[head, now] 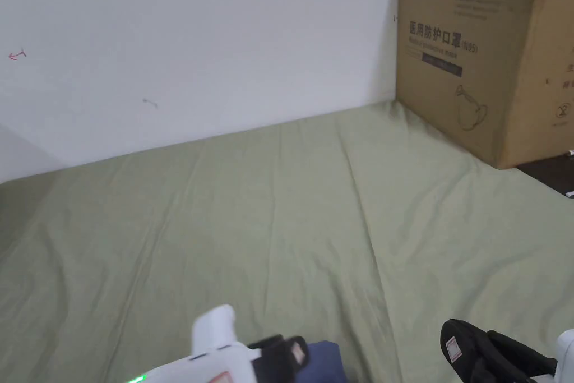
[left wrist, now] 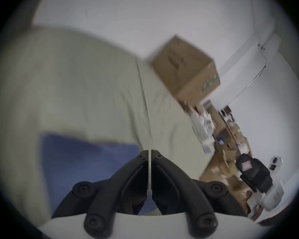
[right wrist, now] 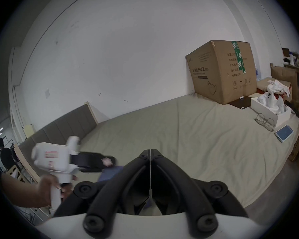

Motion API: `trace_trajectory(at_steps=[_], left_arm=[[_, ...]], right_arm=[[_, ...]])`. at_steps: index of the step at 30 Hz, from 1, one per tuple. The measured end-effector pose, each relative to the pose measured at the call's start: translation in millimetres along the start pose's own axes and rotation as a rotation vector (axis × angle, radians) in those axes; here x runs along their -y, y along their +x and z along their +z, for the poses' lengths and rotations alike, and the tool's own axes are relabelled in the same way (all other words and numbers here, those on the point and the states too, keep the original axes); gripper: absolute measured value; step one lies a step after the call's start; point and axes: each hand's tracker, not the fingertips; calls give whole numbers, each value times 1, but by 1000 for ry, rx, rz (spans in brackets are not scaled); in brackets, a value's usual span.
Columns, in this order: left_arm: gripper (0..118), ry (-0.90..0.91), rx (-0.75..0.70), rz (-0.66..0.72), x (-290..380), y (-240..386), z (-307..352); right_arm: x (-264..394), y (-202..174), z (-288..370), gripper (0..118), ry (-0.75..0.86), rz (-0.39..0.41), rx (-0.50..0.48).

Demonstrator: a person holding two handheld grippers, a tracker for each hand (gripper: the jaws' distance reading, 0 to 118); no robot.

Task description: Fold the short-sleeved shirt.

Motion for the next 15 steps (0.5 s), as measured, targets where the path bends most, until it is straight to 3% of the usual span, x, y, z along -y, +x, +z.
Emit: trace_trajectory(at_steps=[5, 8, 10, 13, 15], left_arm=[[3, 403, -202, -338, -11, 20, 133], [3, 602, -494, -574, 8, 22, 179], [3, 706, -569, -581, 25, 11, 194], [3, 757, -604, -471, 51, 4, 206], [3, 768, -656, -520, 68, 3, 203]], right_arm=[[-29, -31, 2, 0, 107, 70, -26], [-29, -53, 5, 0, 285, 188, 55], [-21, -61, 5, 0, 359, 224, 101], [2, -70, 5, 0, 390, 284, 224], [14, -71, 7, 0, 370, 269, 225]])
